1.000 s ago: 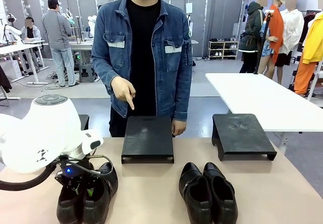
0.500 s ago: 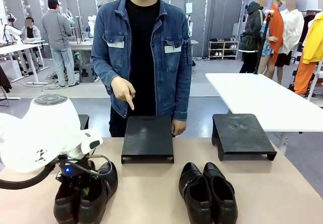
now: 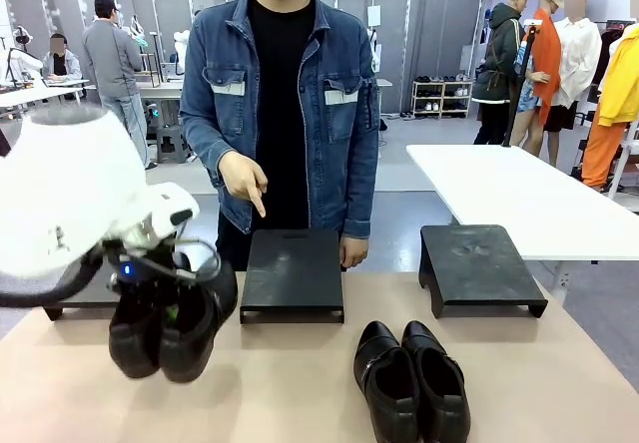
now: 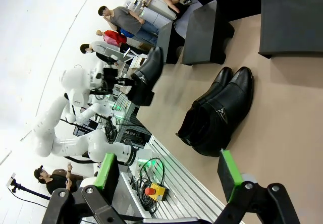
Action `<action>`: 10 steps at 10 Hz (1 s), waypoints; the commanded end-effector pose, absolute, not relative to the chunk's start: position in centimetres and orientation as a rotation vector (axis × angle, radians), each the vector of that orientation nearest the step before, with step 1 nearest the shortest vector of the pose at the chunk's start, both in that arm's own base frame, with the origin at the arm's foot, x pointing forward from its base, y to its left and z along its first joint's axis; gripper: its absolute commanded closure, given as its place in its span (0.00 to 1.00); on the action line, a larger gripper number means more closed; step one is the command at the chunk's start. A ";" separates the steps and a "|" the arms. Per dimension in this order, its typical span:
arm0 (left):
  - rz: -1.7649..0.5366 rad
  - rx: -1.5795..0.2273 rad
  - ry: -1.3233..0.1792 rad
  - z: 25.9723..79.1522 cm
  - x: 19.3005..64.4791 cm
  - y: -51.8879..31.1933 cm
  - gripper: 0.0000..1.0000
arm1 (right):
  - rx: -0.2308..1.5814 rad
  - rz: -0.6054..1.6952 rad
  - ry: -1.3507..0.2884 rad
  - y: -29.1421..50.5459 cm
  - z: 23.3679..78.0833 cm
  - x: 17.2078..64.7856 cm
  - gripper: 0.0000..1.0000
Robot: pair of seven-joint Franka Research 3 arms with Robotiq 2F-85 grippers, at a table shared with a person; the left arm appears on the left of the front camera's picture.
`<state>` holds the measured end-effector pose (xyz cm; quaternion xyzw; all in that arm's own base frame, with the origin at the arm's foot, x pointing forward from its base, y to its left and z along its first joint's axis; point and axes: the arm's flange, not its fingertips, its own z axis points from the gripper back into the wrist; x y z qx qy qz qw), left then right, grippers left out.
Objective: Place the shoes on the stand as instructed by the person.
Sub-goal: Pick up one pair of Shoes and place it on the Shoes Stand indicated by the person.
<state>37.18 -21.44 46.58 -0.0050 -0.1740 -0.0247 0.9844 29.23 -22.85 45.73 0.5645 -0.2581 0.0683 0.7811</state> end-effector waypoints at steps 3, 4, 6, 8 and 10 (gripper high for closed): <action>-0.066 0.049 -0.424 51.2 38.9 -22.0 1.00 | 1.230 0.152 -0.565 -22.9 45.9 29.2 0.00; -0.053 0.047 -0.440 51.4 39.1 -22.0 1.00 | 1.230 0.152 -0.565 -22.9 45.9 29.2 0.00; -0.063 0.017 -0.410 51.1 38.3 -21.8 1.00 | 1.230 0.152 -0.565 -22.9 45.9 29.2 0.00; -0.063 0.017 -0.410 51.1 38.3 -21.8 1.00 | 1.230 0.152 -0.565 -22.9 45.9 29.2 0.00; -0.063 0.017 -0.410 51.1 38.3 -21.8 1.00 | 1.230 0.152 -0.565 -22.9 45.9 29.2 0.00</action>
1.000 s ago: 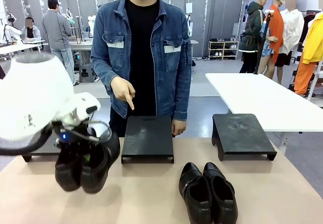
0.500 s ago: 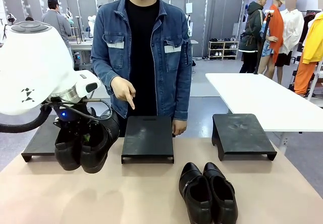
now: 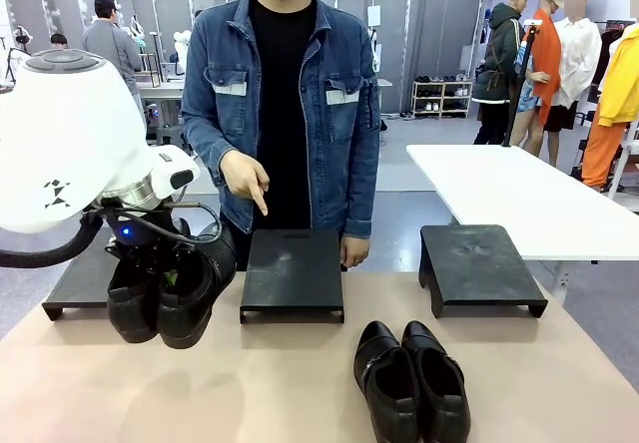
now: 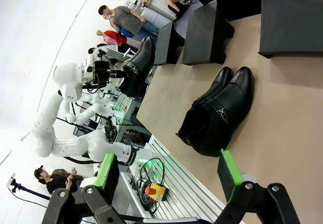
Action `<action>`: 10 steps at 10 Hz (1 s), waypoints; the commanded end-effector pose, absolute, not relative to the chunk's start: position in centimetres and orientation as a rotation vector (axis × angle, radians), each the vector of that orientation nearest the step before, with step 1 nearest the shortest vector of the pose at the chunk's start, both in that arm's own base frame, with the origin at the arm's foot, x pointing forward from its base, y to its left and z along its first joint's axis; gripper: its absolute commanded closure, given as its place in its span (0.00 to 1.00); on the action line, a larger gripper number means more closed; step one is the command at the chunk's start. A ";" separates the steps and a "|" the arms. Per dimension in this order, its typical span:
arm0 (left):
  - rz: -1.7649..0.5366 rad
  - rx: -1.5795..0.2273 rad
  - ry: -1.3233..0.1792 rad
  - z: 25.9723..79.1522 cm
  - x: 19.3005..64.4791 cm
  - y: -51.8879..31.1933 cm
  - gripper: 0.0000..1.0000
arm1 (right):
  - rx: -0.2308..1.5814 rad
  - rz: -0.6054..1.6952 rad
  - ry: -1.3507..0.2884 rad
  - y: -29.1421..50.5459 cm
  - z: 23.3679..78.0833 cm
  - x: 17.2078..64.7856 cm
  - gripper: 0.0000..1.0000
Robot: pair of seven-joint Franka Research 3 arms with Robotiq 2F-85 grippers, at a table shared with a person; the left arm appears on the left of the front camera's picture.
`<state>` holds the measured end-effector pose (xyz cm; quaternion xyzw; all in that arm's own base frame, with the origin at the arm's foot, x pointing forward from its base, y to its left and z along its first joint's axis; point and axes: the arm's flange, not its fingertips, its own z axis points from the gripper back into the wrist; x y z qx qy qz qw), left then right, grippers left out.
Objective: Place the shoes on the stand as instructed by the person.
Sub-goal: Pick up one pair of Shoes and place it on the Shoes Stand indicated by the person.
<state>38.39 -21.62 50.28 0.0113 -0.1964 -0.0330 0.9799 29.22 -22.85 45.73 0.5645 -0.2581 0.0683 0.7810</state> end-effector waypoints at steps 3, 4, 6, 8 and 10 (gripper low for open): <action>-0.098 -0.035 -0.466 51.6 40.7 -24.8 0.92 | 1.230 0.152 -0.565 -22.9 45.9 29.2 0.00; -0.082 -0.048 -0.484 52.5 42.5 -26.3 0.92 | 1.230 0.152 -0.565 -22.9 45.9 29.2 0.00; -0.091 -0.053 -0.513 53.5 45.7 -29.1 0.92 | 1.230 0.152 -0.565 -22.9 45.9 29.2 0.00; -0.074 -0.060 -0.489 53.5 49.0 -31.9 0.92 | 1.230 0.152 -0.565 -22.9 45.9 29.2 0.00; -0.038 -0.015 -0.495 52.7 51.4 -35.8 0.92 | 1.230 0.152 -0.565 -22.9 45.9 29.2 0.00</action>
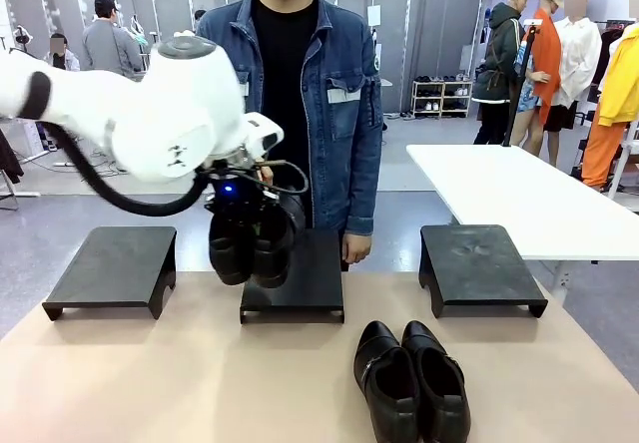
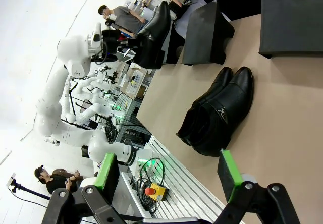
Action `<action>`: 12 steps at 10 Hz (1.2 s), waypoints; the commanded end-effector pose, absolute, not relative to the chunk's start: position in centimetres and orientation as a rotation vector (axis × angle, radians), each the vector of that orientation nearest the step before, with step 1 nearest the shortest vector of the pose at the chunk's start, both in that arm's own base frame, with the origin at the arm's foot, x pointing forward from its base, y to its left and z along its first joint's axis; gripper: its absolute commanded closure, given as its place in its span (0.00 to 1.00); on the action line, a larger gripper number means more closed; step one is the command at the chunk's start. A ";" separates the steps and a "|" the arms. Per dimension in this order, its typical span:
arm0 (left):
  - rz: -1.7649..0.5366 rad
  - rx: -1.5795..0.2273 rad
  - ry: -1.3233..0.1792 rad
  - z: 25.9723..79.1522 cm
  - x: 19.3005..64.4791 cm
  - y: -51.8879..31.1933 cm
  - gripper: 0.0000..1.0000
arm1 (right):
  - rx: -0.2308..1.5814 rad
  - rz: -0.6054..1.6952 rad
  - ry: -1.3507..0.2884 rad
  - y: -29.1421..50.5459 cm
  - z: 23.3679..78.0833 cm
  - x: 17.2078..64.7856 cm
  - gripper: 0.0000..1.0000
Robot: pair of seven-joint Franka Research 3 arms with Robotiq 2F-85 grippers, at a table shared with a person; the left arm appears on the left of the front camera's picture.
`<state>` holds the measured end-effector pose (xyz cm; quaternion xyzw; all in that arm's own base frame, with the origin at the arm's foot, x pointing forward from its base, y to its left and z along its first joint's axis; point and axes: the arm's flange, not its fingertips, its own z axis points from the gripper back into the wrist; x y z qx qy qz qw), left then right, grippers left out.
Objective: Place the shoes on the stand as instructed by the person.
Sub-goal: Pick up one pair of Shoes and place it on the Shoes Stand indicated by the person.
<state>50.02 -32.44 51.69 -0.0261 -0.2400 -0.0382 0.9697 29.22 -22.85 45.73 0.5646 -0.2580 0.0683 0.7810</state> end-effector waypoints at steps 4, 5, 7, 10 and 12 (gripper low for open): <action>0.014 0.034 -0.543 49.9 55.2 -38.7 0.92 | 1.230 0.152 -0.565 -22.9 45.9 29.2 0.00; -0.002 0.023 -0.545 49.0 55.9 -39.2 0.92 | 1.230 0.152 -0.565 -22.9 45.9 29.2 0.00; -0.030 0.014 -0.559 47.0 57.5 -40.2 0.92 | 1.230 0.152 -0.565 -22.9 45.9 29.2 0.00; -0.032 0.038 -0.559 45.2 58.6 -40.7 0.92 | 1.230 0.152 -0.565 -22.9 45.9 29.2 0.00; -0.040 0.047 -0.565 44.1 59.0 -41.2 0.92 | 1.230 0.152 -0.565 -22.9 45.9 29.2 0.00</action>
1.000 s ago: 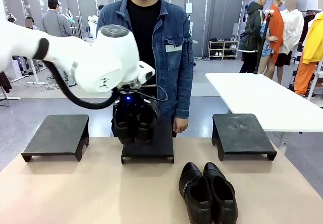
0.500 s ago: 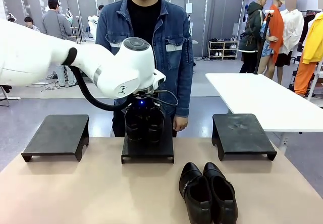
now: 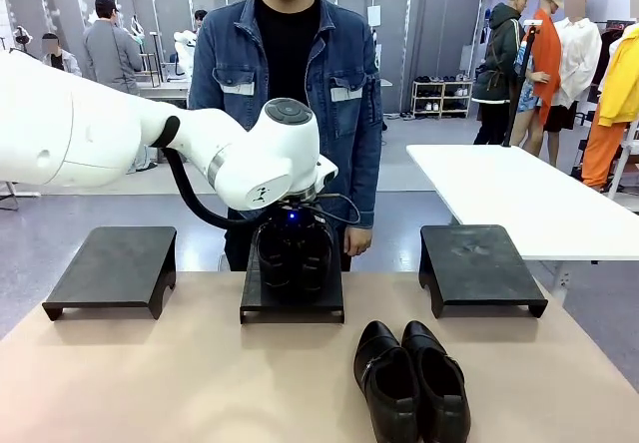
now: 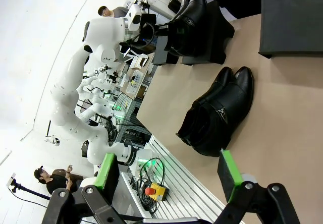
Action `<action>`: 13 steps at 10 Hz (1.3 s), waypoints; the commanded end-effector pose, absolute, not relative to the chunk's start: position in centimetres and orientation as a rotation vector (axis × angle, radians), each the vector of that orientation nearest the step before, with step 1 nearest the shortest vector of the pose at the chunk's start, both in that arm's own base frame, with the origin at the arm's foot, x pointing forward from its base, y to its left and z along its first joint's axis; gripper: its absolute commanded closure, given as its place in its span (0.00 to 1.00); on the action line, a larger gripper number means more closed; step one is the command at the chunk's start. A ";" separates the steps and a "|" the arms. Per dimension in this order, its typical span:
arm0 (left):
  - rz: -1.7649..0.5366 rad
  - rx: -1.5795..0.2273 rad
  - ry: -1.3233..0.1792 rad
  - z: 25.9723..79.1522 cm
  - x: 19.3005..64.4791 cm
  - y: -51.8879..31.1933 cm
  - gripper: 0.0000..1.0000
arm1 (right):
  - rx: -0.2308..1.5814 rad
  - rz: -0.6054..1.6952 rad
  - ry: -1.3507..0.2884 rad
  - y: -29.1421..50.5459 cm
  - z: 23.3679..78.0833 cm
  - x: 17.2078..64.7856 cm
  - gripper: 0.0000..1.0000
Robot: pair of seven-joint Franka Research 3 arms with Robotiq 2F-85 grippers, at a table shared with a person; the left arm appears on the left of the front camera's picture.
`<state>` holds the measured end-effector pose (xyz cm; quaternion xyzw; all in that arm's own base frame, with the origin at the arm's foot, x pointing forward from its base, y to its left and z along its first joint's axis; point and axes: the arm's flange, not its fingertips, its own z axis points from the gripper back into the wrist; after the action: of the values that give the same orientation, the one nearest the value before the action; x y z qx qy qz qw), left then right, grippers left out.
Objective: Place the shoes on the stand as instructed by the person.
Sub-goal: Pick up one pair of Shoes and place it on the Shoes Stand indicated by the person.
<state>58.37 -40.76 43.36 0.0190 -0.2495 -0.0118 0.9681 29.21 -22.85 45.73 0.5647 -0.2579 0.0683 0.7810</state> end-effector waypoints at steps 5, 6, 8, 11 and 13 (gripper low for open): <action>-0.032 0.067 -0.555 41.8 59.8 -41.0 0.92 | 1.230 0.152 -0.565 -22.9 45.9 29.2 0.00; -0.041 0.072 -0.540 41.4 59.8 -40.9 0.92 | 1.230 0.152 -0.565 -22.9 45.9 29.2 0.00; -0.053 0.069 -0.530 41.5 59.5 -40.9 0.58 | 1.230 0.152 -0.565 -22.9 45.9 29.2 0.00; -0.044 0.075 -0.515 42.6 58.7 -40.3 0.05 | 1.230 0.152 -0.565 -22.9 45.9 29.2 0.00; -0.048 0.080 -0.479 43.4 58.3 -40.1 0.00 | 1.230 0.152 -0.565 -22.9 45.9 29.2 0.00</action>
<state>58.97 -40.67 42.85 0.0317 -0.2497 -0.0132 0.9677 29.21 -22.85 45.73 0.5647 -0.2579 0.0683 0.7810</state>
